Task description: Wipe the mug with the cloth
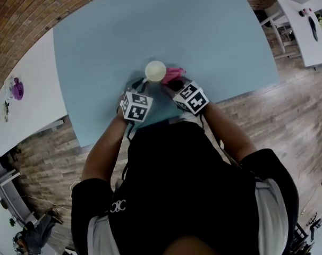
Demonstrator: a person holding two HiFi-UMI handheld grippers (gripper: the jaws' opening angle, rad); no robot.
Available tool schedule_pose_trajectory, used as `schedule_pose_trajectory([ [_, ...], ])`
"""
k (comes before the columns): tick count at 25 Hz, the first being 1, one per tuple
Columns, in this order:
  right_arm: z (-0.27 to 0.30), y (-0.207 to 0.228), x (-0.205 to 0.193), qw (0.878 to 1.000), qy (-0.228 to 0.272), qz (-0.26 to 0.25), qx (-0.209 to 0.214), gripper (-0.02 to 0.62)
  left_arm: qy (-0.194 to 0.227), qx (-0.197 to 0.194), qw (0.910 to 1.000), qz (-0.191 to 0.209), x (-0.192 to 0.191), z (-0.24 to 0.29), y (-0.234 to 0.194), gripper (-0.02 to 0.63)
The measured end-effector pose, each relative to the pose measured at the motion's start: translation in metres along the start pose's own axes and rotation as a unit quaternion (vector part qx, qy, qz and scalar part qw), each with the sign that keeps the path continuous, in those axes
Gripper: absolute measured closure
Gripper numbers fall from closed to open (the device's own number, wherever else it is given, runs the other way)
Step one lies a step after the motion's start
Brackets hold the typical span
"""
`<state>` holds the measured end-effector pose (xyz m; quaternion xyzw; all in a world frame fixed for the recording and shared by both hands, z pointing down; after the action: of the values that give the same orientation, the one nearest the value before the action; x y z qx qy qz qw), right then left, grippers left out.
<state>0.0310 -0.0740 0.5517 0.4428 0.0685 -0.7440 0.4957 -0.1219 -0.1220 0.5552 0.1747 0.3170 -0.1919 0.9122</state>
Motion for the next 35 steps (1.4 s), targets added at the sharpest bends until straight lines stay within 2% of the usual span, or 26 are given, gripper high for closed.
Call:
schedule_pose_trajectory([
  [5, -0.010, -0.017, 0.017, 0.999, 0.034, -0.027, 0.014, 0.554, 0.008, -0.010, 0.9997, -0.023, 0.000, -0.003, 0.011, 0.546],
  [10, 0.018, -0.017, -0.002, 0.999, -0.024, -0.047, 0.009, 0.554, 0.008, -0.020, 0.9994, -0.026, 0.001, -0.001, 0.019, 0.546],
  [12, 0.019, -0.021, 0.002, 0.998, -0.031, -0.062, 0.004, 0.554, 0.008, -0.026, 0.9993, -0.025, 0.001, -0.002, 0.020, 0.546],
  [17, 0.013, -0.034, 0.012, 0.994, -0.014, -0.106, 0.007, 0.555, 0.016, -0.081, 0.9956, -0.045, 0.004, -0.005, 0.016, 0.549],
  [19, 0.020, -0.029, 0.004, 0.992, -0.034, -0.122, -0.002, 0.555, 0.013, -0.106, 0.9937, -0.031, 0.003, -0.003, 0.018, 0.551],
  [22, 0.031, -0.024, -0.005, 0.984, -0.069, -0.164, -0.026, 0.555, 0.012, -0.155, 0.9875, 0.025, 0.006, 0.000, 0.026, 0.550],
  [25, 0.027, -0.024, -0.003, 0.977, -0.077, -0.194, -0.037, 0.555, 0.019, -0.184, 0.9808, 0.061, 0.012, 0.001, 0.026, 0.554],
  [28, 0.018, -0.026, 0.002, 0.974, -0.067, -0.210, -0.046, 0.555, 0.037, -0.229, 0.9721, 0.036, 0.015, 0.000, 0.020, 0.554],
  [31, 0.012, -0.028, 0.006, 0.971, -0.060, -0.227, -0.048, 0.555, 0.062, -0.271, 0.9603, -0.024, 0.014, -0.002, 0.014, 0.557],
  [33, 0.013, -0.028, 0.008, 0.968, -0.060, -0.239, -0.042, 0.555, 0.074, -0.280, 0.9559, -0.052, 0.010, -0.002, 0.012, 0.557],
  [35, 0.018, -0.027, 0.006, 0.965, -0.069, -0.251, -0.032, 0.555, 0.078, -0.275, 0.9564, -0.062, 0.005, -0.001, 0.011, 0.555],
])
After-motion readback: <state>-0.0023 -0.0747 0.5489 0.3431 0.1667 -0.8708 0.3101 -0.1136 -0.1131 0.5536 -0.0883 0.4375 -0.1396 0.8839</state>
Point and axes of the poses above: the fingertips, and each gripper's own axes: z forward along the fingers, y to its right, x out of its top, the point moved 9 cm from there along -z, backward along the fingers, and after that the axes turned 8 degrees about z, right-handed, at the moved point
